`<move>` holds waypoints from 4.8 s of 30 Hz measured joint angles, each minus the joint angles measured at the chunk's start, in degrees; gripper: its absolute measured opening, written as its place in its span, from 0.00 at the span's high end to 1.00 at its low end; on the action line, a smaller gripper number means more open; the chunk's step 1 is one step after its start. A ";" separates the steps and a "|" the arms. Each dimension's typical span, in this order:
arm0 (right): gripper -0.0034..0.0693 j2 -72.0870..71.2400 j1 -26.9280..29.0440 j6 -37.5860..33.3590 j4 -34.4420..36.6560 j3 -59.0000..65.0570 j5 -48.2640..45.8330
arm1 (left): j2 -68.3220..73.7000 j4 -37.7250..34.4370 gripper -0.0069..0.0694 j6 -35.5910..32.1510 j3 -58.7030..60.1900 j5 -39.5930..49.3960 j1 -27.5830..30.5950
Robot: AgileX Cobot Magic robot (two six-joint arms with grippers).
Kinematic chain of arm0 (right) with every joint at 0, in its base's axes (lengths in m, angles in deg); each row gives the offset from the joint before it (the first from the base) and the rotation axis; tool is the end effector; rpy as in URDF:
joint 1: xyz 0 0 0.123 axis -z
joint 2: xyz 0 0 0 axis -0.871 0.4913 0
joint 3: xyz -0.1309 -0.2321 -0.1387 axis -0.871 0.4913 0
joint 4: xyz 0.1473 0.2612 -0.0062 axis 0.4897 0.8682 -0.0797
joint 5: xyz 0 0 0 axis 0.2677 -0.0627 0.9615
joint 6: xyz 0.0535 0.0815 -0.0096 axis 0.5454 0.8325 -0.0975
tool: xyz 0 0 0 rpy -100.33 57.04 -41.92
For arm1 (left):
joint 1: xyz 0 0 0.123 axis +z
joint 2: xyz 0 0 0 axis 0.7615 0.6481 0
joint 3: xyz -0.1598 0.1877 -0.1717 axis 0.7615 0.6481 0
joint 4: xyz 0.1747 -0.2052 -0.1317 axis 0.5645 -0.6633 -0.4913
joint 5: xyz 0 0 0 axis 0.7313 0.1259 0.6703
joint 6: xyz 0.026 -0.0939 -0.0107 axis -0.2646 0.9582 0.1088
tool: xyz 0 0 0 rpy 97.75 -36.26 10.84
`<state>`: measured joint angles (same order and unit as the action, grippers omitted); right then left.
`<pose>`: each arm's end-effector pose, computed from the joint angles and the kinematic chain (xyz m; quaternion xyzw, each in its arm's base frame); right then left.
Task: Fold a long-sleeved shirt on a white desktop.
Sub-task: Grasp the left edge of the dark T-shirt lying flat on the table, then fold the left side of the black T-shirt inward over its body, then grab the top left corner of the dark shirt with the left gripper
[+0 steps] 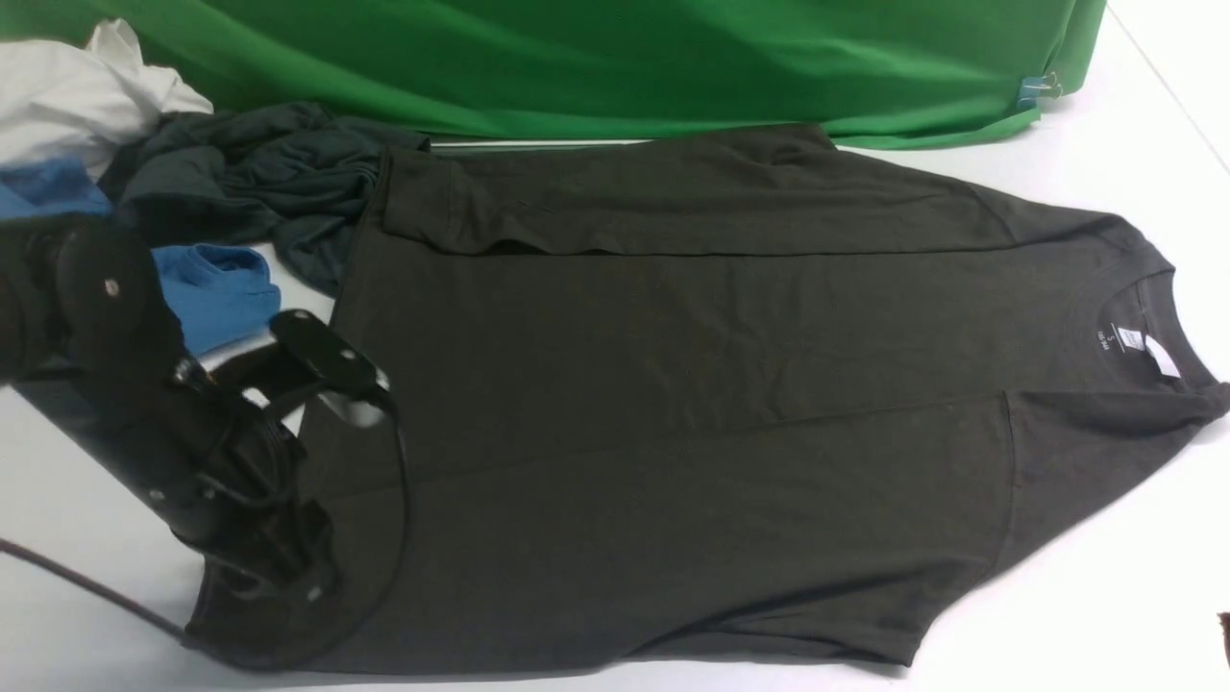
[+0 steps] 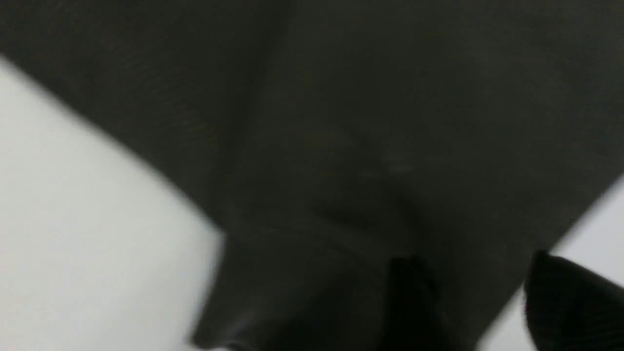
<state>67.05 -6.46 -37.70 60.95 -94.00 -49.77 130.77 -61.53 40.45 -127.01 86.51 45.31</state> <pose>0.0646 0.1043 0.3958 -0.4597 0.7334 0.1892 0.4637 0.2957 -0.0375 0.1761 0.3532 0.9317 -0.0657 0.0542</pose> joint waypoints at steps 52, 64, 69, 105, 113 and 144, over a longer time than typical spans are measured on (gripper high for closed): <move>0.63 0.00 0.00 2.99 0.23 0.00 0.85 | 3.41 -2.46 0.88 -20.99 -7.88 -6.46 -2.04; 0.63 0.00 0.00 3.45 0.12 0.00 0.92 | 3.41 4.00 0.88 -13.98 -22.15 -0.94 -4.73; 0.63 0.00 0.00 5.17 -0.86 0.00 0.92 | 3.53 3.66 0.88 -13.42 -28.33 0.70 -4.73; 0.63 0.00 0.00 28.84 -14.69 3.15 -3.38 | 37.95 11.81 0.64 -2.86 -56.86 2.32 -4.73; 0.60 1.25 0.00 30.23 -15.60 3.22 -3.38 | 35.42 17.03 0.15 7.52 -57.11 3.40 -4.73; 0.48 56.34 29.88 -3.06 14.70 0.14 15.00 | -18.59 -1.68 0.89 14.35 -0.46 -3.38 -14.84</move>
<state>123.38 23.41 -40.76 75.65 -93.86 -34.77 112.18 -63.21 54.81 -127.47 83.13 30.47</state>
